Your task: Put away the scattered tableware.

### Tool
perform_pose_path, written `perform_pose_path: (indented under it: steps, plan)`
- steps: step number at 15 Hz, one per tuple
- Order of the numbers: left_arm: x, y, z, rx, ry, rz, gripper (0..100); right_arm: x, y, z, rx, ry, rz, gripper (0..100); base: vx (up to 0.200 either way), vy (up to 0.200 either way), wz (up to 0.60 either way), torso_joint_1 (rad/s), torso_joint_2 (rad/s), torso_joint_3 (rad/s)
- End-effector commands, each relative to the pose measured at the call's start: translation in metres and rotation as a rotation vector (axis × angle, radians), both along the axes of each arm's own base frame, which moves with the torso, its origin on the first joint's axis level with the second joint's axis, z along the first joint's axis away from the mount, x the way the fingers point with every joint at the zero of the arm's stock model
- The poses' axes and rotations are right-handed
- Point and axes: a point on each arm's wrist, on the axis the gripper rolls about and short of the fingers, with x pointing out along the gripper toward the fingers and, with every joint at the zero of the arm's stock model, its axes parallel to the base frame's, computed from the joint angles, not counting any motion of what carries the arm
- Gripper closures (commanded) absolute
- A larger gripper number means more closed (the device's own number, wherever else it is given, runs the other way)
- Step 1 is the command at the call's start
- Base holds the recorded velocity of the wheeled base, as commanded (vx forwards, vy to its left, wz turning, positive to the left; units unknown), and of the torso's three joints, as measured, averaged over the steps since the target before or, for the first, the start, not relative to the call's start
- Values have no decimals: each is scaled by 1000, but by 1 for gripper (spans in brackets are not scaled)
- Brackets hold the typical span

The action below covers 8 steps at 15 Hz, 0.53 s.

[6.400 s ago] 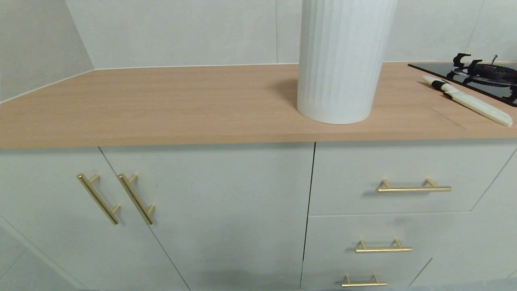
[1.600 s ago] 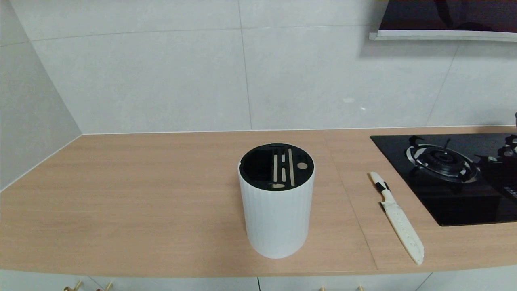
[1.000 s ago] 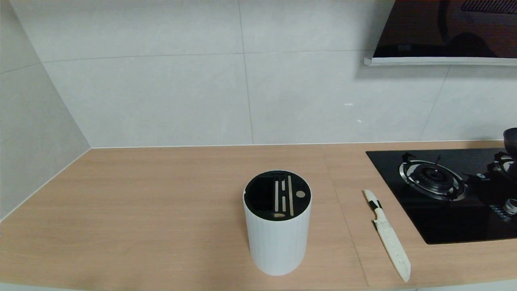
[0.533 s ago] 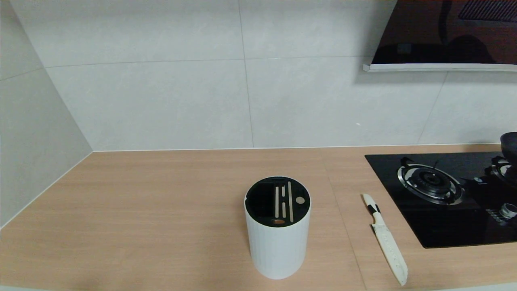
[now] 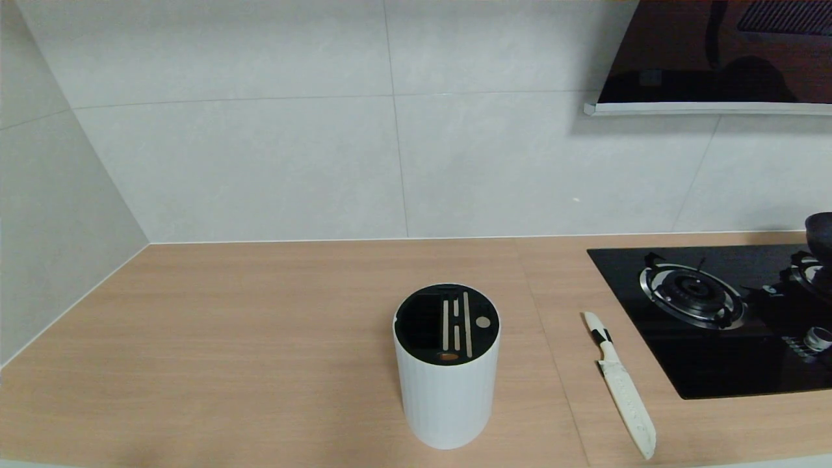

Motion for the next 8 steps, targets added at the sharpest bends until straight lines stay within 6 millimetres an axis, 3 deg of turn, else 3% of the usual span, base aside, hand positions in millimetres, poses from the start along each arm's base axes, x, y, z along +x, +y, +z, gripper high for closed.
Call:
perform_pose_path:
  steps: [1, 6, 8]
  plan:
    - [0, 0, 0, 0, 0, 0, 0, 0, 0, 0, -4, 0, 3, 0, 0, 0, 0, 0, 0, 0]
    - [0, 0, 0, 0, 0, 0, 0, -1, 0, 6, -13, -29, 3, 0, 0, 0, 0, 0, 0, 0]
    - [0, 0, 0, -2, 0, 0, 0, -9, 1, 43, -12, -116, 60, 0, 0, 0, 0, 0, 0, 0]
